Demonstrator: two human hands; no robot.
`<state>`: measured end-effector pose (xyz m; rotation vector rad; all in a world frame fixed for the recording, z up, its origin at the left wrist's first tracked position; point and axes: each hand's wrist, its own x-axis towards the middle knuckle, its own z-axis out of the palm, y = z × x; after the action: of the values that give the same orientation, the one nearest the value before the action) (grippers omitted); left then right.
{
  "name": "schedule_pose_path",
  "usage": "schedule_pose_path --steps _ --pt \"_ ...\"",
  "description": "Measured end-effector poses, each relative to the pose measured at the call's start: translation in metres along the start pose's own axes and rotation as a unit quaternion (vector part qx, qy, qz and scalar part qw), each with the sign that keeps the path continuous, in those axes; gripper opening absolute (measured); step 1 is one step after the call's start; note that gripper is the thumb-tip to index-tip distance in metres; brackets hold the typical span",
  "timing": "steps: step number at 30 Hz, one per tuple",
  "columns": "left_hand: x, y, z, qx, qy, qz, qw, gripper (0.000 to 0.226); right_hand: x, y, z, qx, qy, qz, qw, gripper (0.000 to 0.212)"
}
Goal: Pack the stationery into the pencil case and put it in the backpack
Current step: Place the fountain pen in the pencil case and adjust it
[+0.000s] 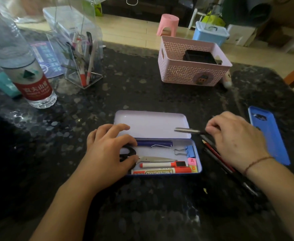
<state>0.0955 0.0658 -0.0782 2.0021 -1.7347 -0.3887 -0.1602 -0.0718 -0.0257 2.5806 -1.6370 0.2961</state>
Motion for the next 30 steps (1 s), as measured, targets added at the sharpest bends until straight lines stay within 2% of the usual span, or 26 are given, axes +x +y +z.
schedule_pose_path --steps 4,8,12,18,22,27,30 --pt "-0.001 0.002 0.003 0.002 0.002 0.001 1.0 0.027 -0.013 -0.038 0.015 0.065 -0.073 -0.067 0.993 0.012" --pt "-0.002 -0.001 0.0 0.001 0.001 0.002 1.0 0.027 -0.024 -0.034 0.018 0.128 -0.042 -0.089 0.987 0.005" --pt "-0.001 -0.001 -0.001 0.0 0.0 0.005 1.0 0.024 -0.025 -0.029 0.014 0.071 -0.087 -0.162 0.98 0.019" --pt "-0.002 0.0 -0.002 -0.02 0.003 0.01 1.0 0.012 -0.021 -0.043 0.017 0.035 -0.116 -0.218 0.968 0.019" --pt "-0.002 -0.001 -0.004 -0.032 0.006 0.011 0.999 0.01 -0.023 -0.046 0.022 0.048 -0.118 -0.202 0.971 0.014" --pt "0.0 0.001 -0.007 -0.04 -0.008 0.008 0.999 0.026 -0.023 -0.058 0.027 0.111 -0.072 -0.137 0.982 0.005" --pt "0.001 0.004 -0.006 -0.019 -0.005 -0.002 1.0 0.023 -0.026 -0.063 0.032 0.138 -0.053 -0.102 0.984 0.002"
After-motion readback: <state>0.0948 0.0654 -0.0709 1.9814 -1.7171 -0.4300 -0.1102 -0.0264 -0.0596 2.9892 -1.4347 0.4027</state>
